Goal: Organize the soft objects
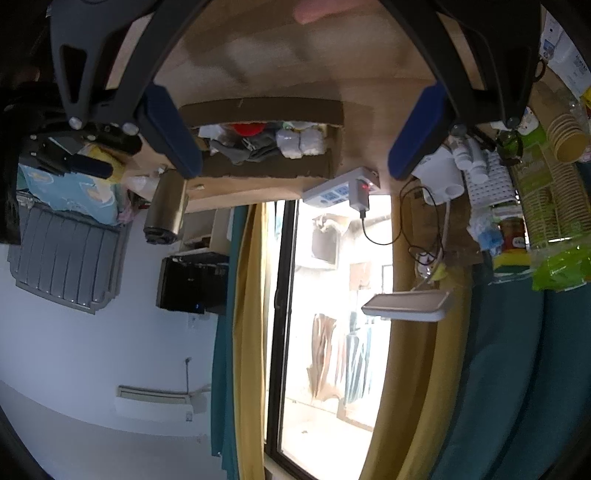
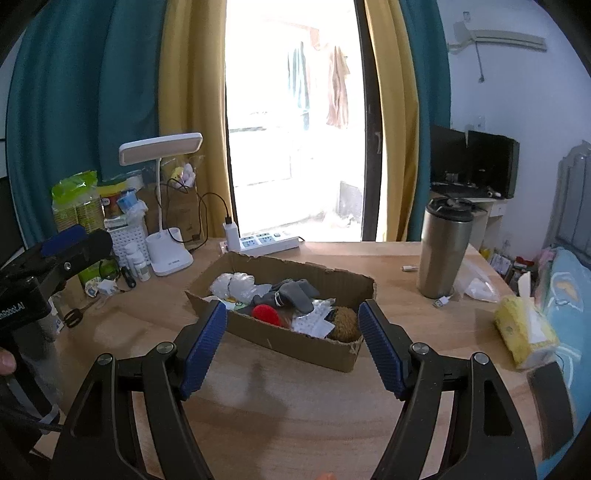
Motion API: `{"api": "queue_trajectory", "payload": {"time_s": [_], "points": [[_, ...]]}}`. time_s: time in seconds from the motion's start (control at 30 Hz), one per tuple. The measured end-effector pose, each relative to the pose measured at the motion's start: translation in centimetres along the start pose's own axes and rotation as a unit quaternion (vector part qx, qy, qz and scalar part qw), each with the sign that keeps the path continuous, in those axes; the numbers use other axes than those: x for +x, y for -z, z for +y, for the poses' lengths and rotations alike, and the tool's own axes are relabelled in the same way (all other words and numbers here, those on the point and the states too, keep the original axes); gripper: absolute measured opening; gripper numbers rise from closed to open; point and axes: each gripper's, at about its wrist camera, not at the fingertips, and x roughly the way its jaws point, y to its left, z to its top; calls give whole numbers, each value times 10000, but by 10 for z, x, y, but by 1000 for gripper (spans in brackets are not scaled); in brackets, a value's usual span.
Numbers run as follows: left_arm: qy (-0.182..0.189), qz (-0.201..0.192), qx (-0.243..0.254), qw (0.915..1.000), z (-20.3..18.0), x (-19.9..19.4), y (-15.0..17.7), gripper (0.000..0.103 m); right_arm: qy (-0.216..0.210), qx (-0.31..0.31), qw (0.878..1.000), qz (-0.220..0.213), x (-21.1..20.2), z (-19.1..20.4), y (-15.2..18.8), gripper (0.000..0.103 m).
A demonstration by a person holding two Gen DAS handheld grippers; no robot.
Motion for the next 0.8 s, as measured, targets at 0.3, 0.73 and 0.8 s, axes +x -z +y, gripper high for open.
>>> {"api": "queue_trajectory", "payload": {"time_s": [0.3,0.73,0.8], "points": [[232,-160,-79,9996,5,-35,4,102,294,-33,9991,-308,-42,11,6,77],[-149,-136,-97,9997,7,-73,23,102,450,-233,9970,-593,-86,40,11,77],[-126,-126,-108,9998,5,-76,24,102,479,-273,9964,-637,-91,43,10,77]]}}
